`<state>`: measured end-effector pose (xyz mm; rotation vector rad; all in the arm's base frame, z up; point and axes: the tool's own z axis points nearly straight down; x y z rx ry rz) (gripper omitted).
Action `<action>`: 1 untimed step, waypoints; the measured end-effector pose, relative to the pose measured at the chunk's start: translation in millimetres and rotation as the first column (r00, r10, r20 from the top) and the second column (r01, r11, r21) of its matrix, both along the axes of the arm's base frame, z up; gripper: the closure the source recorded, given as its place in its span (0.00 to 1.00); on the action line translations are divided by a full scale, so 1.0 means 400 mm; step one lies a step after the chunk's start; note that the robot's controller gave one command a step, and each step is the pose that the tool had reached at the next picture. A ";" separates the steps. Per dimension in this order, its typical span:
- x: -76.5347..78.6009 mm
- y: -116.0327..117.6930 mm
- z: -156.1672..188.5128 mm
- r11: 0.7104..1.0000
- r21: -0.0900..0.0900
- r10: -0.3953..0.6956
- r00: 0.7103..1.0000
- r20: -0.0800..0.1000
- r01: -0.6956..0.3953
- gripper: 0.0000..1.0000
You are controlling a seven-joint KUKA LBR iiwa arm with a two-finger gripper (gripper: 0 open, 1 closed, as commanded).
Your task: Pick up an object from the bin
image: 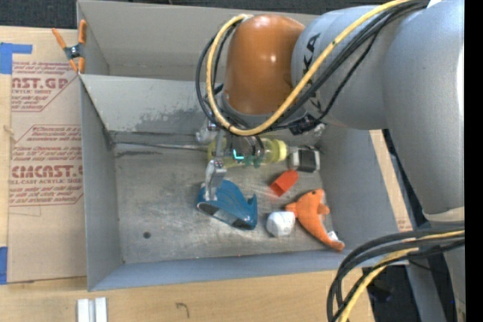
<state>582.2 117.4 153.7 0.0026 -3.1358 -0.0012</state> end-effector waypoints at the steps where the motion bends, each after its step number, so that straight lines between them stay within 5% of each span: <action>1: 0.005 -0.001 0.010 1.000 0.001 -0.001 1.000 0.007 0.001 0.00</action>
Offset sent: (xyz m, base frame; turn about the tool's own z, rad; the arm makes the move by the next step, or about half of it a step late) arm -0.0646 -0.0448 -0.0703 -0.3919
